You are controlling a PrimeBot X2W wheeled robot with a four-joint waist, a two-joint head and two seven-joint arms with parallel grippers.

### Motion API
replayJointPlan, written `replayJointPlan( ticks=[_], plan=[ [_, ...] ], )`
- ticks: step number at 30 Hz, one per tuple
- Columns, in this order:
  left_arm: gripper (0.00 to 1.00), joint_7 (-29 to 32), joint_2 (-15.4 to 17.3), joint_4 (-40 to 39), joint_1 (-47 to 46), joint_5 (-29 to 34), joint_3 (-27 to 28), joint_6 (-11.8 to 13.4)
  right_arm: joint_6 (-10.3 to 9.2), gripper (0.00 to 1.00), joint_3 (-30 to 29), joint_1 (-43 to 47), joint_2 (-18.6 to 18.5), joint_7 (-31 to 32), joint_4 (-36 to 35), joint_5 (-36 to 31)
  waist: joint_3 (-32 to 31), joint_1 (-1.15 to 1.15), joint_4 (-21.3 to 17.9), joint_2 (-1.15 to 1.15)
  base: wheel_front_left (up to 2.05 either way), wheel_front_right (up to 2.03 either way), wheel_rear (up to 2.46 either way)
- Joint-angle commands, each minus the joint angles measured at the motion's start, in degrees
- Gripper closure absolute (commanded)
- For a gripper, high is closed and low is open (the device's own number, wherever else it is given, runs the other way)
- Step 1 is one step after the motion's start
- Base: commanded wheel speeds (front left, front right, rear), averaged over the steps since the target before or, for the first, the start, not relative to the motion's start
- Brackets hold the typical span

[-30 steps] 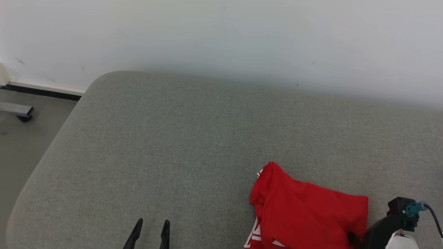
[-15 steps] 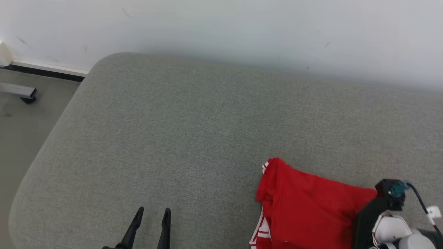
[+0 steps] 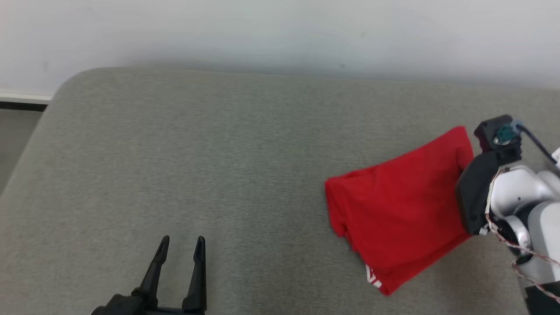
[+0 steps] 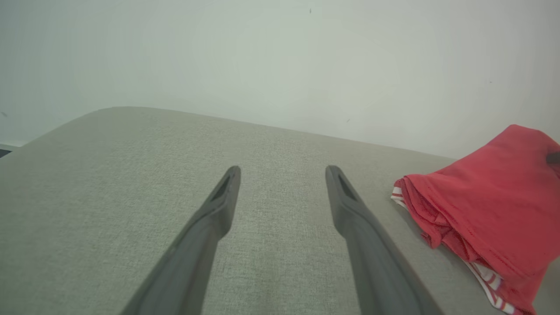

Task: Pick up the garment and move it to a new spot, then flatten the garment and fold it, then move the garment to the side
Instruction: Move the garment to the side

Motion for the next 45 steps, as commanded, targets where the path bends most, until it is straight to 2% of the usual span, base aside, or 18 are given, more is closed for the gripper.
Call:
replayJointPlan(
  ticks=[1, 12, 18, 23, 30, 39, 45],
  plan=[
    [0.0, -0.14, 0.0, -0.41, -1.0, -0.18, 0.31, 0.11, -0.16, 1.0, 0.5, -1.18, -1.22, 0.38, -0.37, 0.45, 2.65, -0.01, -4.76, -0.01, 0.0, 0.0, 0.0],
    [0.0, -0.15, 0.03, -1.16, -5.73, 2.11, 1.16, -0.73, -0.16, 1.0, -0.28, -8.66, -6.23, 1.11, -2.56, 2.59, 8.34, -0.01, -15.34, -0.01, 0.0, 0.0, 0.0],
    [0.0, -0.14, 0.06, -2.37, -7.64, 3.62, 1.78, -1.11, -0.16, 1.0, -2.68, -11.57, -5.97, -0.76, -2.47, 1.77, 11.08, -0.01, -18.99, -0.01, 0.0, 0.0, 0.0],
    [0.0, -0.14, 0.08, -2.98, -8.68, 4.43, 2.23, -1.12, -0.16, 1.0, -5.27, -12.29, -6.98, -0.29, -5.09, 1.31, 12.69, -0.01, -20.71, -0.01, 0.0, 0.0, 0.0],
    [0.0, -0.14, 1.01, -3.25, -10.63, 5.06, 0.83, -1.12, -0.16, 1.0, -12.49, -11.95, -8.7, -1.58, -6.29, -0.17, 15.74, -0.01, -21.23, -0.01, 0.0, 0.0, 0.0],
    [0.0, -0.15, 1.73, -5.9, -13.23, 6.02, -0.53, -1.13, -0.16, 1.0, -20.88, -13.57, -9.15, -11.63, 3.5, -6.09, 18.82, -0.01, -18.54, -0.01, 0.0, 0.0, 0.0],
    [0.0, -0.14, 2.38, -8.28, -13.86, 6.87, -0.54, -1.14, -0.16, 1.0, -26.5, -13.69, -7.18, -20.09, 10.87, -12.45, 20.11, -0.01, -16.75, -0.01, 0.0, 0.0, 0.0]
  ],
)
